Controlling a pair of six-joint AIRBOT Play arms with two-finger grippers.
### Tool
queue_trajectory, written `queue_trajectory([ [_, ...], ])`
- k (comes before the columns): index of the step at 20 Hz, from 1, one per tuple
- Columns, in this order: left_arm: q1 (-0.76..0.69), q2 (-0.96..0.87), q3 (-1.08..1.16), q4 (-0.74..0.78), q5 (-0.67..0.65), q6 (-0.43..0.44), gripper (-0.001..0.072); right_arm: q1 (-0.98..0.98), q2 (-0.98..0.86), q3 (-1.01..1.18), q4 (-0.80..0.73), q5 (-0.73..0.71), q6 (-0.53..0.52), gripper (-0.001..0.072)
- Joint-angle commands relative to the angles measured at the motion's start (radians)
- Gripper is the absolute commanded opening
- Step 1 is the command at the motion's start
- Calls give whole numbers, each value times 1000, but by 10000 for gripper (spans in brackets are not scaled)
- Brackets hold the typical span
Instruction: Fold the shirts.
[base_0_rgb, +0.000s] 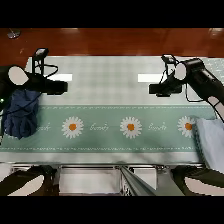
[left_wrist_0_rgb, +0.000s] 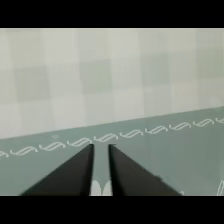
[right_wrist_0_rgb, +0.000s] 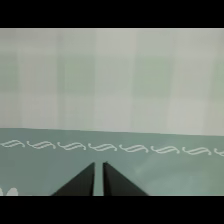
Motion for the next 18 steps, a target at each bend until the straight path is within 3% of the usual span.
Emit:
queue_trajectory([
  [1, 24, 0, 10, 181, 68, 62, 703, 0, -1, 0, -16, -37, -16, 620],
  [3, 95, 2, 25, 476, 11, -90, 701, 0, -1, 0, -16, 11, -58, 620],
  [4, 166, 3, 24, 547, 2, -149, 702, 0, -1, 0, -16, 29, -58, 619],
  [7, 462, -11, -20, 406, 29, -293, 702, 0, -1, 0, 4, 33, -53, 619],
  [8, 536, -26, -51, 317, 29, -291, 702, 1, -1, 0, 14, 27, -51, 619],
  [10, 628, -60, -129, 190, 14, -169, 702, 1, -1, 0, 43, 23, -47, 619],
  [18, 647, -185, -208, 193, 73, -161, 685, 2, -1, 0, 60, 24, -57, 619],
])
